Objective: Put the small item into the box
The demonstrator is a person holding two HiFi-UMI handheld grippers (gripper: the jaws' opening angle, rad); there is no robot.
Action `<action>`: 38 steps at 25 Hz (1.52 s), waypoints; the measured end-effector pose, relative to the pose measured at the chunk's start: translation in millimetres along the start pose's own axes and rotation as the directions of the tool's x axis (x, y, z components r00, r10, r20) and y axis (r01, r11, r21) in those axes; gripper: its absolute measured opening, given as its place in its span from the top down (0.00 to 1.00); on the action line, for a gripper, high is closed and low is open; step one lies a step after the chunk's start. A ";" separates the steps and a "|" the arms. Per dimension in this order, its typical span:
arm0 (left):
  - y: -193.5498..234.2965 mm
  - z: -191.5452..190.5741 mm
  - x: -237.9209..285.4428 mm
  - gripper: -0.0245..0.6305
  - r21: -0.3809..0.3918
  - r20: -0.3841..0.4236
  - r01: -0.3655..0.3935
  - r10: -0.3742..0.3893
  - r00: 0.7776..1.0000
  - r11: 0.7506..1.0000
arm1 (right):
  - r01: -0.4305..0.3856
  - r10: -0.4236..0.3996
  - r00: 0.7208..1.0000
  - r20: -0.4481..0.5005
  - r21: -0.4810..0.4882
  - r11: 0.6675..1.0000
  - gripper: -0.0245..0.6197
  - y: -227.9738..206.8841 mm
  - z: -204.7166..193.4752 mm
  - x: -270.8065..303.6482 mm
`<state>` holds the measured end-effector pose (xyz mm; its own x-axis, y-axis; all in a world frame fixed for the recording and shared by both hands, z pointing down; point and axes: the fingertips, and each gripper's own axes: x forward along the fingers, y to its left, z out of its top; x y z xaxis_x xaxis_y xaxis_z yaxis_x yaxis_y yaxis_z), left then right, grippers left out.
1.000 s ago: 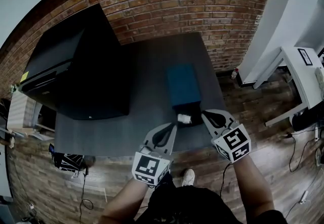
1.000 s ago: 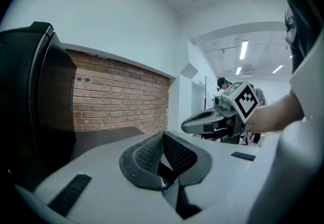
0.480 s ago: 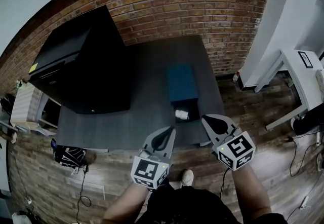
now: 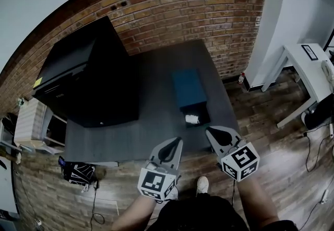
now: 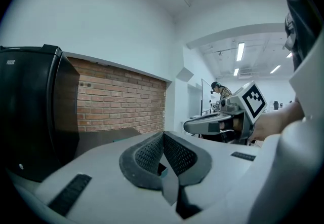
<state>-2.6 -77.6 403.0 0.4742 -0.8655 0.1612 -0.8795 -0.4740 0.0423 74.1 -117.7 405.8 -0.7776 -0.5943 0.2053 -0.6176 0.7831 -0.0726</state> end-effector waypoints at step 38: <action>22.6 -9.4 -73.3 0.91 0.018 0.025 0.218 -0.219 0.975 0.976 | 0.204 -0.204 0.979 -0.005 0.032 0.978 0.93 98.3 -2.8 -5.1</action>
<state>-57.6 -23.3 401.4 0.6559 -0.7447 0.1235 -0.7540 -0.6542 0.0592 17.7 -37.2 400.4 -0.6345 -0.7409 0.2203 -0.7670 0.6388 -0.0607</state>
